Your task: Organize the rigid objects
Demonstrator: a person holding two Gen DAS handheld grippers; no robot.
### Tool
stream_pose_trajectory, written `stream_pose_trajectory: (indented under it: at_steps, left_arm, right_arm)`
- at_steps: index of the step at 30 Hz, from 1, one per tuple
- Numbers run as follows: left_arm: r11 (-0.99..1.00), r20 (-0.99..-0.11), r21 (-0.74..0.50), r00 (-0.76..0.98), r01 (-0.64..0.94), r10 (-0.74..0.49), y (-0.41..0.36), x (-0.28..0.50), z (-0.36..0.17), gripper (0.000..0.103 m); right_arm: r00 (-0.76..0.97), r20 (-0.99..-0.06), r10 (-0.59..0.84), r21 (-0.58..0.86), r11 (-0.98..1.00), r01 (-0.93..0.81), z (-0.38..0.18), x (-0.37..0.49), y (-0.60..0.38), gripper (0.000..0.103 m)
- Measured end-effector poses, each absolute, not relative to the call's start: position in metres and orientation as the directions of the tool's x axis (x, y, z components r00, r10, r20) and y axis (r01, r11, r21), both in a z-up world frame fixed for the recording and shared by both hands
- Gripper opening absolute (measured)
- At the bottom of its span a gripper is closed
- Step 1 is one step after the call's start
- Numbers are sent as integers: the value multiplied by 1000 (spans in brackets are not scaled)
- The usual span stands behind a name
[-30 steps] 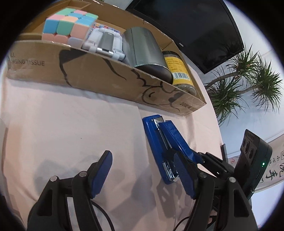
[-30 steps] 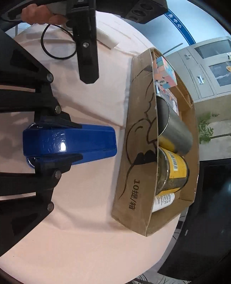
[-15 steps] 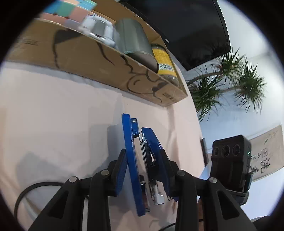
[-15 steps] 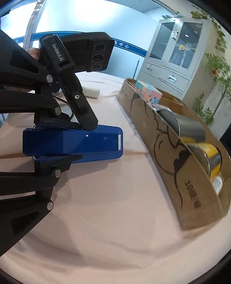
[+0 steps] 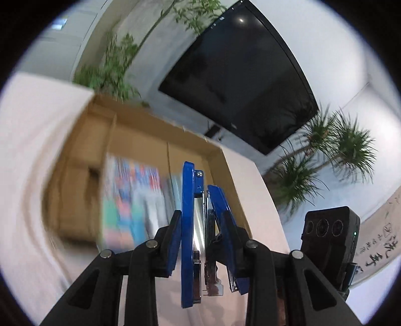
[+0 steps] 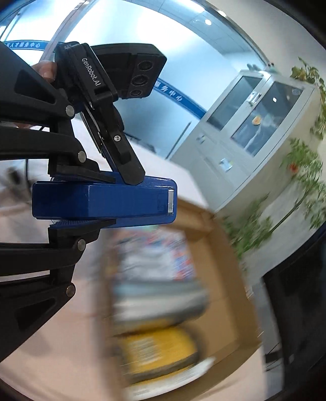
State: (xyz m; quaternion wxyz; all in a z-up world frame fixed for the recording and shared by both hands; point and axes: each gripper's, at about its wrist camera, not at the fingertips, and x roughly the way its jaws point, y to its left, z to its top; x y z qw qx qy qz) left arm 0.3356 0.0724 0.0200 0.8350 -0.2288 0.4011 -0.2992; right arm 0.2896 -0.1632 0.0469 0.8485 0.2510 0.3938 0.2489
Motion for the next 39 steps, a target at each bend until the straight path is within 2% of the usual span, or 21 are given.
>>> stream_pose_trajectory:
  at_steps: [4, 10, 15, 19, 23, 26, 27, 28, 29, 30, 31, 32, 35, 39]
  left_arm:
    - [727, -562, -623, 480, 289, -673, 88, 403, 29, 30]
    - [713, -634, -681, 351, 167, -689, 107, 485, -37, 30]
    - [715, -672, -691, 273, 103, -688, 108, 506, -83, 30]
    - [710, -676, -696, 237, 106, -698, 101, 508, -94, 28]
    - [712, -674, -690, 242, 128, -698, 99, 505, -87, 42]
    - [762, -701, -628, 308, 159, -643, 101, 488, -68, 49]
    - [776, -699, -606, 350, 175, -624, 105, 479, -59, 55]
    - [787, -685, -586, 400, 194, -609, 109, 467, -47, 57]
    - [803, -668, -553, 457, 224, -588, 113, 451, -31, 61]
    - [823, -661, -512, 498, 248, -561, 115, 435, -17, 67]
    - [849, -657, -457, 542, 267, -524, 116, 417, -2, 71]
    - [878, -641, -393, 603, 273, -475, 119, 395, 15, 79]
    - [909, -553, -283, 722, 306, -415, 127, 333, 58, 81]
    - [931, -484, -218, 796, 292, -363, 140, 261, 110, 82]
  right_arm:
    - [574, -554, 604, 612, 762, -211, 63, 363, -148, 23]
    - [502, -637, 585, 636, 767, -88, 15, 456, -129, 23]
    - [454, -705, 544, 608, 794, -6, -35, 484, -124, 23]
    - [461, -745, 482, 559, 829, 37, -45, 489, -122, 23]
    - [473, -765, 437, 517, 855, 46, -46, 492, -113, 27]
    - [471, -763, 442, 520, 854, 40, -40, 486, -108, 33]
    - [482, -761, 434, 510, 859, 32, -35, 482, -106, 36]
    - [507, -760, 408, 479, 878, 11, -24, 474, -104, 48]
    - [527, -753, 393, 461, 887, -3, -15, 466, -101, 64]
    - [559, -740, 375, 437, 899, -24, -5, 454, -101, 73]
    - [603, -718, 348, 397, 916, -56, 7, 435, -101, 92]
    - [634, -705, 316, 350, 934, -77, 16, 419, -99, 101]
    - [714, -673, 192, 143, 981, -130, 30, 361, -94, 102]
    - [731, -663, 160, 76, 986, -148, 26, 295, -100, 102]
